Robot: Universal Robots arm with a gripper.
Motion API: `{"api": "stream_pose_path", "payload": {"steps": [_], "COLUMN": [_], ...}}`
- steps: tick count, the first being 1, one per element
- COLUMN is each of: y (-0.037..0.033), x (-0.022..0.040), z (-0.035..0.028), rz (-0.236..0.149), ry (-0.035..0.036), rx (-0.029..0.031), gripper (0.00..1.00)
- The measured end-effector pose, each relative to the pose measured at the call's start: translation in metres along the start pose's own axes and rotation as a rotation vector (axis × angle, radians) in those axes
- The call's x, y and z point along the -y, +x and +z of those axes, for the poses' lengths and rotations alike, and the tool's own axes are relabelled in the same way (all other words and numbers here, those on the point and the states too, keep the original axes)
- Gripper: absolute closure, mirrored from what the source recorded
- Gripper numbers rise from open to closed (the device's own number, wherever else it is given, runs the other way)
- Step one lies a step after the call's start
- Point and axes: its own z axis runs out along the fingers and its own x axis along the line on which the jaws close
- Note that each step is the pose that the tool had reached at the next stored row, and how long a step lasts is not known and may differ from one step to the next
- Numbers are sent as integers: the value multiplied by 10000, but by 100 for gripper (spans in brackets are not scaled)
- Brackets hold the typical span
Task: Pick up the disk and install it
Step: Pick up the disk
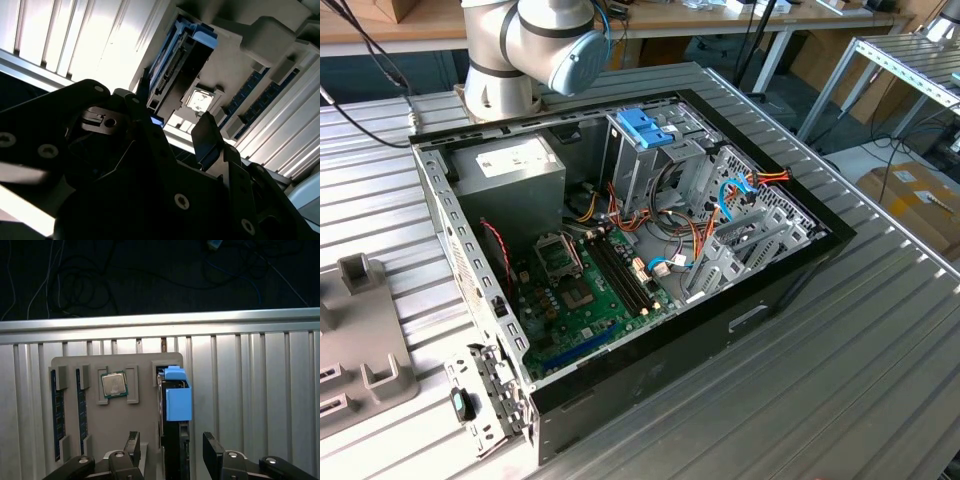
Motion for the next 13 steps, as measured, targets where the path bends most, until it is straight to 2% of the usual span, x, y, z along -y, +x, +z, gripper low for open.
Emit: {"api": "stream_pose_path", "payload": {"steps": [2, 4, 8, 10, 13], "y": [0, -1, -2, -3, -3], "x": [-1, -1, -1, -1, -1], "z": [8, 27, 78, 132, 139], "rz": [1, 1, 1, 1, 1], "ry": [-3, -4, -7, -7, -8], "rx": [7, 54, 61, 78, 91], "gripper": [39, 39, 39, 39, 39]}}
